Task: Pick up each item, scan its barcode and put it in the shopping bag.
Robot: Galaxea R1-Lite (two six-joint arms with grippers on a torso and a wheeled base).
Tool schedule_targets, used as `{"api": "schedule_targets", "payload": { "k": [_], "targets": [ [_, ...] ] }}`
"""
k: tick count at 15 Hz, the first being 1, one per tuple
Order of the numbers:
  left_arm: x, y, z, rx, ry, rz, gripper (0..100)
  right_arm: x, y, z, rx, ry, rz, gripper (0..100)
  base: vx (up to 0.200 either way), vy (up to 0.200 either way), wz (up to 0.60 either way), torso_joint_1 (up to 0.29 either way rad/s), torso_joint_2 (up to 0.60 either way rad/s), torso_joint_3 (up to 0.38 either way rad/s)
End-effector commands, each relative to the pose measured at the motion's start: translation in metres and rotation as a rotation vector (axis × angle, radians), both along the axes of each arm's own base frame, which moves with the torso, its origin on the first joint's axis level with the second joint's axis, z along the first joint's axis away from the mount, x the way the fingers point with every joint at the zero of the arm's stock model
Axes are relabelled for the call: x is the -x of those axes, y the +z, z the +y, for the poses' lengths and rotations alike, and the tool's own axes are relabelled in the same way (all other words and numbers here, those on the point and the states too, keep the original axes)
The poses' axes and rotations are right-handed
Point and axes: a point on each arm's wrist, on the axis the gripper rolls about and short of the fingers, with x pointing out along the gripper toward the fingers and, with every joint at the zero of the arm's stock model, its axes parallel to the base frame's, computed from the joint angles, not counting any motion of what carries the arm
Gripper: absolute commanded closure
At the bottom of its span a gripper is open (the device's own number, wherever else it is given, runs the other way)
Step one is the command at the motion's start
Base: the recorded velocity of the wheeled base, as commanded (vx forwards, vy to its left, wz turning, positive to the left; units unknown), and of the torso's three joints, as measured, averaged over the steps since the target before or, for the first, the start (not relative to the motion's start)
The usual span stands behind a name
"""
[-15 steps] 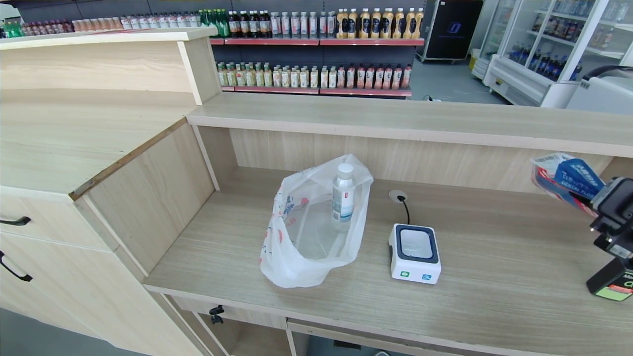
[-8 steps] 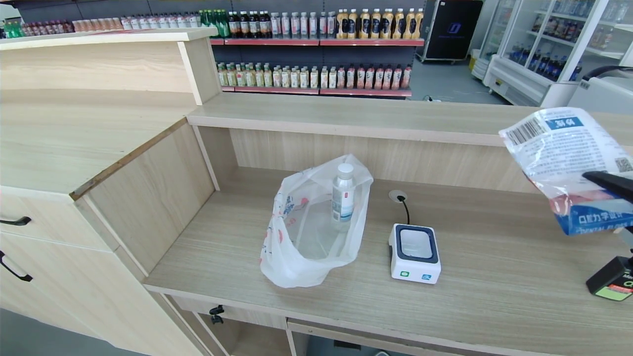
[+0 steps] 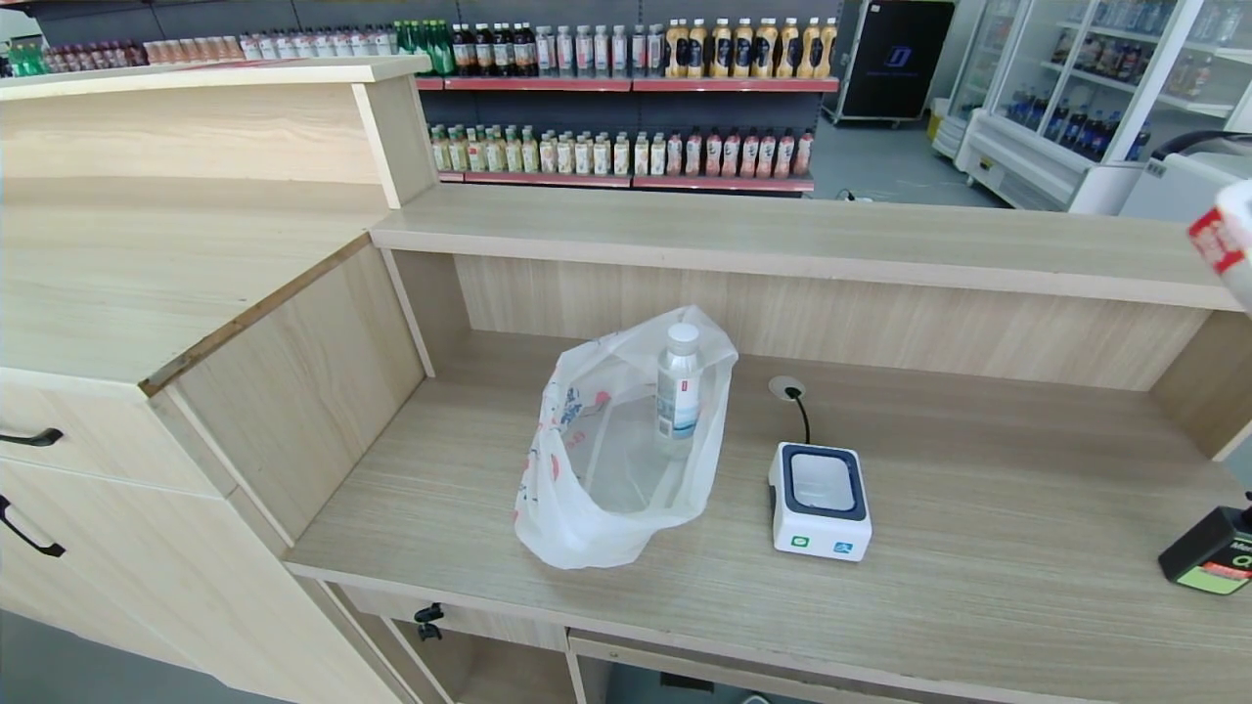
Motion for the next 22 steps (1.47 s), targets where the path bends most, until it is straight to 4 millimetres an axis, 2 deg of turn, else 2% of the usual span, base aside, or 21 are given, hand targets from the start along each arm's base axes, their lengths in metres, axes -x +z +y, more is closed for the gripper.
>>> {"api": "schedule_targets", "payload": {
  "k": [1, 3, 7, 17, 22],
  "targets": [
    [0.000, 0.000, 0.000, 0.000, 0.001, -0.001, 0, 0.027, -0.002, -0.007, -0.031, 0.046, -0.057, 100, 0.000, 0.000, 0.00, 0.000, 0.00, 0.000],
    [0.000, 0.000, 0.000, 0.000, 0.001, -0.001, 0, 0.034, -0.009, -0.010, -0.018, 0.071, -0.029, 100, 0.000, 0.000, 0.00, 0.000, 0.00, 0.000],
    [0.000, 0.000, 0.000, 0.000, 0.001, -0.001, 0, 0.031, -0.023, -0.008, 0.064, 0.101, 0.064, 100, 0.000, 0.000, 0.00, 0.000, 0.00, 0.000],
    [0.000, 0.000, 0.000, 0.000, 0.001, -0.001, 0, 0.027, -0.014, -0.005, 0.044, 0.243, 0.098, 100, 0.000, 0.000, 0.00, 0.000, 0.00, 0.000],
    [0.000, 0.000, 0.000, 0.000, 0.001, -0.001, 0, 0.025, -0.018, -0.003, 0.050, 0.270, 0.129, 100, 0.000, 0.000, 0.00, 0.000, 0.00, 0.000]
  ]
}}
